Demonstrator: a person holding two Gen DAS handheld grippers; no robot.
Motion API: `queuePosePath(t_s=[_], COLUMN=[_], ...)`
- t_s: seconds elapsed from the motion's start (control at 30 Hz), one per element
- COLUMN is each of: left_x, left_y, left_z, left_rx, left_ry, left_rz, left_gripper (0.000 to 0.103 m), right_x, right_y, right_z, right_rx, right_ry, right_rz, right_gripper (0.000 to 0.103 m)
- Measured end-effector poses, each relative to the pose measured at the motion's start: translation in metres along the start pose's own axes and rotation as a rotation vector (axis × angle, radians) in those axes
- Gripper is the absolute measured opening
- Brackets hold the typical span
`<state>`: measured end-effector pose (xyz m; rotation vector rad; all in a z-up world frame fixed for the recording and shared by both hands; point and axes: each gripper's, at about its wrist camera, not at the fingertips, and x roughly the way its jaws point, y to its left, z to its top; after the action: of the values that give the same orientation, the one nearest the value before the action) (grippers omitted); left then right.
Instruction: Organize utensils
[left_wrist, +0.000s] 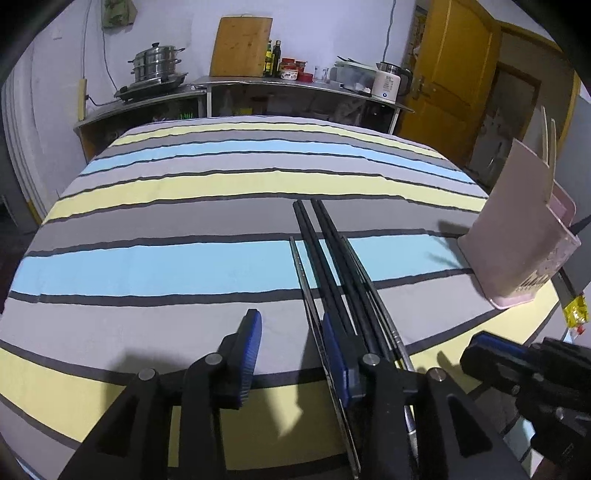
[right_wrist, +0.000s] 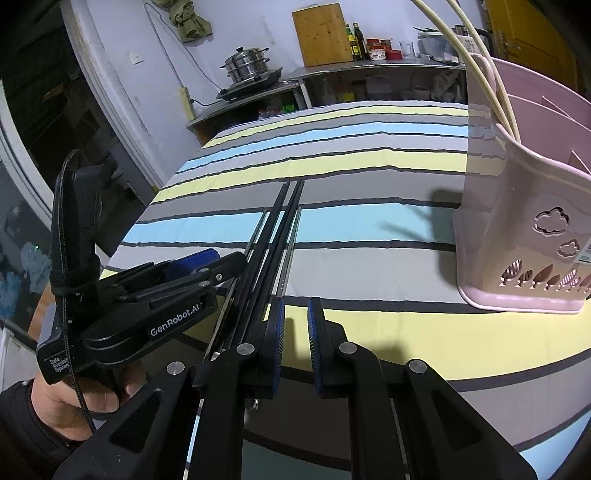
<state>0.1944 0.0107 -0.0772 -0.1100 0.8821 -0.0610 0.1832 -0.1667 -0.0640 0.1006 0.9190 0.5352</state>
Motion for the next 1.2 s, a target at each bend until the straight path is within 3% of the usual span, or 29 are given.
queuePosePath(t_s=[0.1,0.17,0.33,0.43,0.73,1.2], left_x=[0.001,0.001,-0.005,-0.01,-0.011,0.007], left_y=[-0.004,-0.006,0.01,0.023,0.056,0.045], left_z=[0.0,-0.001,-0.003,-0.005,-0.002,0.019], left_rx=[0.028,0.056,0.021,-0.006,-0.121,-0.093], left_ry=[0.007,0.01,0.018,0.023,0.046,0.048], left_rz=[0.021,0.043,0.047,0.045,-0.074,-0.046], left_gripper=[0.035,0.03,0.02,0.019,0.019,0.019], right_x=[0.002,0.003,0.008,0.016,0.05,0.07], right_y=[0.001,0.002,0.006,0.007,0.013,0.012], right_z=[0.0,0.001,0.005,0.009,0.031,0.043], right_rx=[0.0,-0.007,-0.021,-0.026,-0.055,-0.072], right_ry=[0.002,0.005,0.006,0.014,0.038,0.069], right_rz=[-0.001,-0.003,0.0,-0.001,-0.024,-0.1], right_gripper=[0.013,0.013,0.013,0.013,0.013,0.013])
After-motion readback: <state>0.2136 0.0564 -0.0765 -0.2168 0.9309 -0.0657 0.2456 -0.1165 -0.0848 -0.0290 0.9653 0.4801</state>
